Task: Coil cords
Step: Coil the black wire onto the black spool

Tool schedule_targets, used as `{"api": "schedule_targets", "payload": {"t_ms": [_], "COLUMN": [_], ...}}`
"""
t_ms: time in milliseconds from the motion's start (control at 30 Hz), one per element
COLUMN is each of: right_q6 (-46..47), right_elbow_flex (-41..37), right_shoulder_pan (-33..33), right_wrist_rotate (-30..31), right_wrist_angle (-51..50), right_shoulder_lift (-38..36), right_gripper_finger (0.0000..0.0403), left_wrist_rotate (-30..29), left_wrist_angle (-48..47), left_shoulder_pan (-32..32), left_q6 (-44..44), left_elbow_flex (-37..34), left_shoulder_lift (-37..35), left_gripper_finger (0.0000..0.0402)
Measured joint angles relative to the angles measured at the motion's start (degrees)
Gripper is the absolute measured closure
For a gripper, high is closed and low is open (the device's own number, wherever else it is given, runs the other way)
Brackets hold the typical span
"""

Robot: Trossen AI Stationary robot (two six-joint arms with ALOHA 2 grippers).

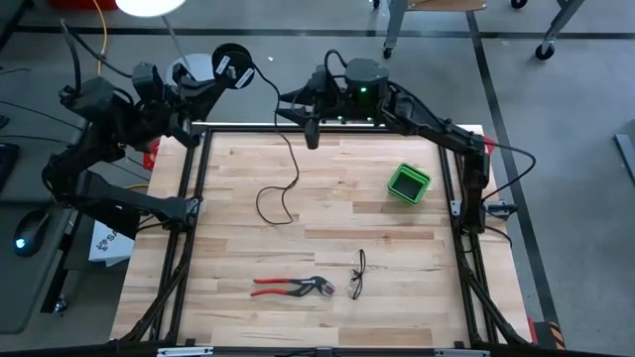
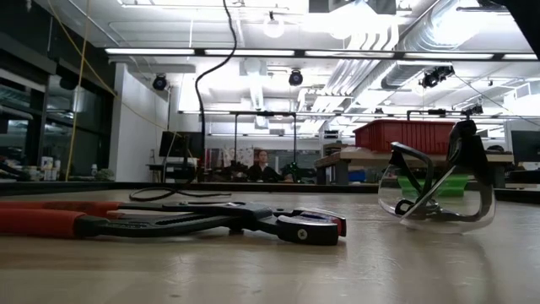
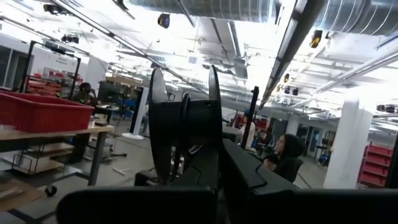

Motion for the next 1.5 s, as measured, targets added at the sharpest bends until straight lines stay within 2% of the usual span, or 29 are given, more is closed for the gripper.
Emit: {"api": "schedule_targets", "payload": {"t_ms": [100,600,933,1233,1333,1433,1500], "right_q6": [1.44,3.54,4.85,5.08,4.44,3.77,3.42], "right_elbow_flex": [0.02,0.00,0.00,0.00,0.00,0.00,0.00], "right_shoulder_pan": [-0.34,-0.30,-0.34,-0.34,0.19,1.30,2.80], "right_wrist_rotate": [-1.77,-1.80,-1.24,-1.22,-0.94,-0.75,0.97], "right_wrist_angle": [-0.34,0.44,0.36,1.23,1.07,1.09,1.35], "right_shoulder_lift": [-0.82,-1.60,-2.48,-2.48,-2.48,-2.48,-2.42], "right_gripper_finger": [0.0258,0.0260,0.0301,0.0306,0.0334,0.0389,0.0392], "left_wrist_rotate": [-0.39,-1.25,-1.30,-1.30,-1.34,-2.64,-4.00], "left_wrist_angle": [0.22,3.39,4.70,4.75,4.83,4.79,5.15], "left_shoulder_pan": [-0.01,0.00,0.00,0.00,0.00,-0.02,0.00], "left_q6": [-0.42,-0.45,-0.84,-1.42,-1.42,-1.53,-2.25], "left_elbow_flex": [0.00,0.02,0.02,0.00,0.00,0.00,0.00], "left_shoulder_lift": [0.28,3.02,3.31,3.63,3.63,3.72,3.79], "left_gripper_finger": [0.0401,0.0401,0.0401,0.0401,0.0401,0.0401,0.0401]}}
